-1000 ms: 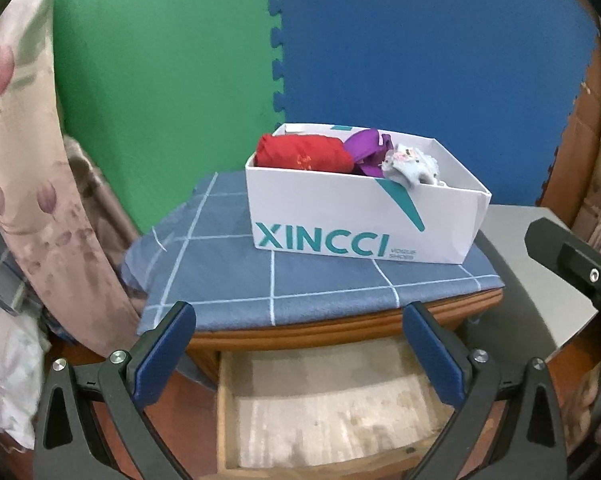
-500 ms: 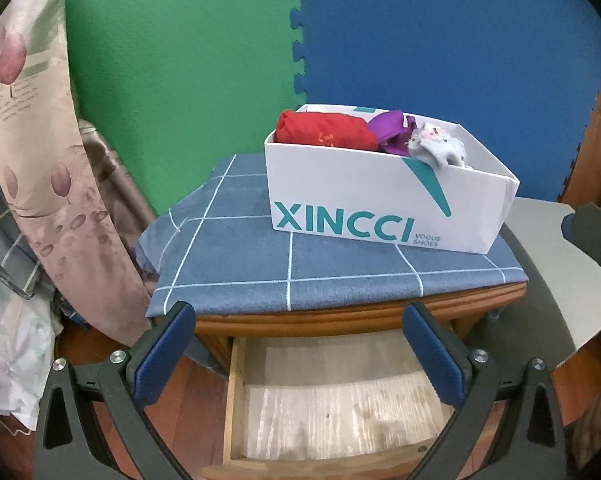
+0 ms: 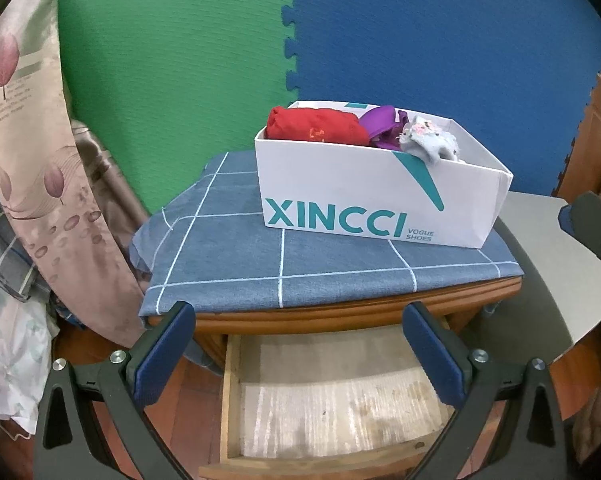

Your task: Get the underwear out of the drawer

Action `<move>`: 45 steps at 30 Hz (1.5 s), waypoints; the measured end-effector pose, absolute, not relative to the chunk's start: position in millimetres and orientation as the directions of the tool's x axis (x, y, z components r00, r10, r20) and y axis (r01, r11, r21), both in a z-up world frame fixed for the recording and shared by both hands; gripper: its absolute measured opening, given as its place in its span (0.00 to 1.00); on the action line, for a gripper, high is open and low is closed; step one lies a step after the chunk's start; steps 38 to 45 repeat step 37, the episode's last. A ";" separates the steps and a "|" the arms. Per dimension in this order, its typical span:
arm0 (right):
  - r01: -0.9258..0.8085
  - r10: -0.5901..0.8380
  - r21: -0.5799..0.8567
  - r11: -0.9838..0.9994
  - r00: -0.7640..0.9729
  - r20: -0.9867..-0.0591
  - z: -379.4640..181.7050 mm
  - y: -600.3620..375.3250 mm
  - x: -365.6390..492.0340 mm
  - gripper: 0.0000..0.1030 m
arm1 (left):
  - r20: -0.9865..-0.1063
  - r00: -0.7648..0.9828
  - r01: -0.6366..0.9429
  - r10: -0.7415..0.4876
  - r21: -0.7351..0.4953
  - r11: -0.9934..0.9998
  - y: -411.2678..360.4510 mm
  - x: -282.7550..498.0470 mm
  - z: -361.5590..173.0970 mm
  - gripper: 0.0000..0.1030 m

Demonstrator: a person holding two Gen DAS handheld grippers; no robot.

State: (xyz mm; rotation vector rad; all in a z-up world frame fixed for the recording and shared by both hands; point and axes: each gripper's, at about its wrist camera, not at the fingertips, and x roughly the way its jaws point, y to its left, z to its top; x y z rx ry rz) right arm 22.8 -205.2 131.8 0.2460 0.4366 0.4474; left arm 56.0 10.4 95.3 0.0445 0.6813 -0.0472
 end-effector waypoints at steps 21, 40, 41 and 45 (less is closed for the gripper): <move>-0.371 0.469 0.313 0.874 0.810 -0.351 134.4 -204.0 19.4 0.73 | -0.643 0.763 0.094 -0.068 0.006 0.996 8.3 58.6 91.4 1.00; -0.336 0.433 0.300 0.893 0.826 -0.361 133.4 -221.4 16.0 0.73 | -0.601 0.799 0.023 -0.011 0.011 1.000 11.2 53.8 90.8 0.99; -0.336 0.433 0.300 0.893 0.826 -0.361 133.4 -221.4 16.0 0.73 | -0.601 0.799 0.023 -0.011 0.011 1.000 11.2 53.8 90.8 0.99; -0.336 0.433 0.300 0.893 0.826 -0.361 133.4 -221.4 16.0 0.73 | -0.601 0.799 0.023 -0.011 0.011 1.000 11.2 53.8 90.8 0.99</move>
